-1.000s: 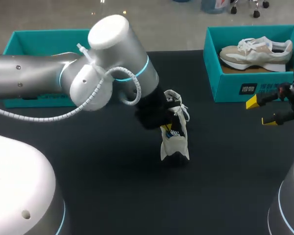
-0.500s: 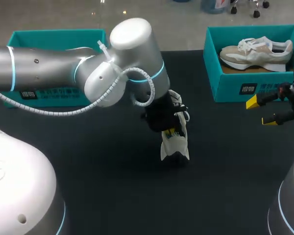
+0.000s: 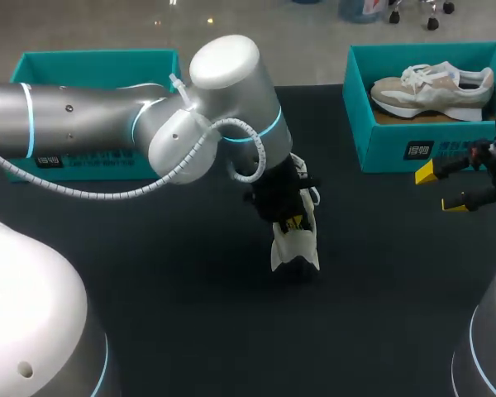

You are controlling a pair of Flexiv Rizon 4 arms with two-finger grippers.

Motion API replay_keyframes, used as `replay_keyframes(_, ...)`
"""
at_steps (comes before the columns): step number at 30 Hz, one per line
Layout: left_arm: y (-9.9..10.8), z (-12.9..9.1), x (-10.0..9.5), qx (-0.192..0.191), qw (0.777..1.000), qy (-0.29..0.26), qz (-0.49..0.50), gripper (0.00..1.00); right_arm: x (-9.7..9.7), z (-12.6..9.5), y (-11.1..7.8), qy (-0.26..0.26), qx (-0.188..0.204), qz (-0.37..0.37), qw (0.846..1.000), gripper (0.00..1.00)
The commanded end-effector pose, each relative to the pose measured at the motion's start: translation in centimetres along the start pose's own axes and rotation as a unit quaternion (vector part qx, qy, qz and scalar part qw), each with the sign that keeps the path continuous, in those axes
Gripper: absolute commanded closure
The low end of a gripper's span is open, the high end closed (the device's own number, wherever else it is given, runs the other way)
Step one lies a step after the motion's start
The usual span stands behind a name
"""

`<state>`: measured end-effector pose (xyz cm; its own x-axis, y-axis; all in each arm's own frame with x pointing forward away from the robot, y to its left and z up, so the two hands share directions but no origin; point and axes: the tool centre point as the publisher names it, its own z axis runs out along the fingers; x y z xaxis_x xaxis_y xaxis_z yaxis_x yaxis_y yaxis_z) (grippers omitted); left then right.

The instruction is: Take the shoe out of the shoebox, open the shoe tongue, remove and reinsert the insole, then place the shoe into the shoebox

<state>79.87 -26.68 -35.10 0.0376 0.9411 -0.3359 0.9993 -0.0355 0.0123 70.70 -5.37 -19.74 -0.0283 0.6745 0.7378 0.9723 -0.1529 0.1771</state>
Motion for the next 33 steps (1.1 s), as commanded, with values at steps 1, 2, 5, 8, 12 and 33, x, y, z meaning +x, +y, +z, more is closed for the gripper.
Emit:
replay_keyframes(1,-0.7,-1.7,0.3,0.017,1.000,-0.007,0.010,1.00,0.0,0.0,-0.1,-0.002,0.000,0.001,1.000,0.00)
replay_keyframes(2,-1.0,-1.6,0.2,0.024,1.000,-0.010,0.011,1.00,0.0,0.0,-0.1,-0.002,0.000,0.001,1.000,0.00)
replay_keyframes(5,-1.6,-1.1,-0.1,0.032,0.999,-0.001,0.021,1.00,0.0,0.0,-0.1,-0.002,0.000,0.001,1.000,0.00)
replay_keyframes(8,-1.9,-0.4,0.0,0.040,0.999,0.007,0.023,1.00,0.0,0.0,-0.1,-0.002,0.000,0.001,1.000,0.00)
replay_keyframes(12,-2.2,0.3,0.2,0.044,0.999,0.008,0.023,1.00,0.0,0.0,-0.1,-0.002,0.000,0.001,1.000,0.00)
replay_keyframes(33,-1.6,0.9,0.8,-0.002,1.000,0.022,0.018,1.00,0.0,0.0,-0.1,-0.002,0.000,0.001,1.000,0.00)
